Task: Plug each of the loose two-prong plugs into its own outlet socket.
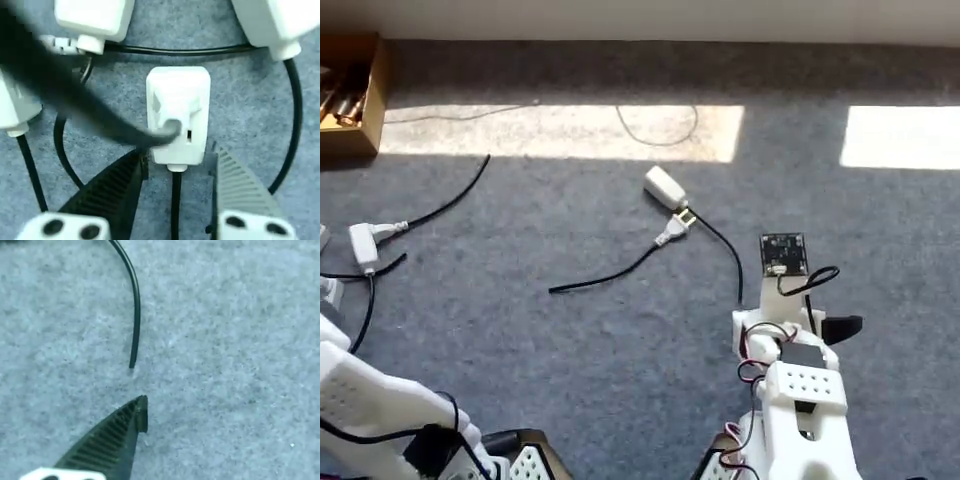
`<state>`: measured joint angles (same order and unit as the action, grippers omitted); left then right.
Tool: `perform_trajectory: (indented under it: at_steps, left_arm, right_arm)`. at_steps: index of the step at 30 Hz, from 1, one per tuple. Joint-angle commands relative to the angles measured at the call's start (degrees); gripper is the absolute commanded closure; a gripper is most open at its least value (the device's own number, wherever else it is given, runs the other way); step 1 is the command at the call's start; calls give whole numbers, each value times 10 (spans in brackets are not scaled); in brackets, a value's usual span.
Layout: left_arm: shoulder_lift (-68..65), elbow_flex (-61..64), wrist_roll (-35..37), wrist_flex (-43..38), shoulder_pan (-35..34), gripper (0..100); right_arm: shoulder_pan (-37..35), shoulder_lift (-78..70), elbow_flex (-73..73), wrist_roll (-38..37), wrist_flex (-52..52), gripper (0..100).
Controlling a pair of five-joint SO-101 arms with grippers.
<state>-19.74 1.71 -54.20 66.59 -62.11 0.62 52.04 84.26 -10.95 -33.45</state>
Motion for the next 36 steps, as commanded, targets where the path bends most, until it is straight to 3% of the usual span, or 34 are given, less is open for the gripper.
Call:
perform_trajectory:
  at_steps: [1,4,7,10,16,20,23,27,31,36]
  left_arm:
    - [21,-54,25,16,5,580]
    - [54,-88,83,17,8,579]
    - [100,-98,94,18,32,579]
    - [156,-97,102,66,95,579]
    - [206,-99,258,113,335,579]
    - [193,-102,298,110,524,579]
    - [148,-124,302,72,637,579]
    - [29,-218,309,18,713,579]
    - [-139,-386,367,20,732,588]
    - [-335,-603,391,76,733,702]
  right_arm:
    - [-4,10,-3,1,8,406]
    - [-4,10,-3,1,8,406]
    - [-4,10,-3,1,8,406]
    - [-4,10,-3,1,8,406]
    - [36,11,-7,4,9,406]
    - [87,11,-7,39,37,406]
    - [96,12,-8,40,41,406]
    - [95,11,-8,39,41,406]
    - [84,11,-7,38,41,406]
    - [76,11,-7,37,41,406]
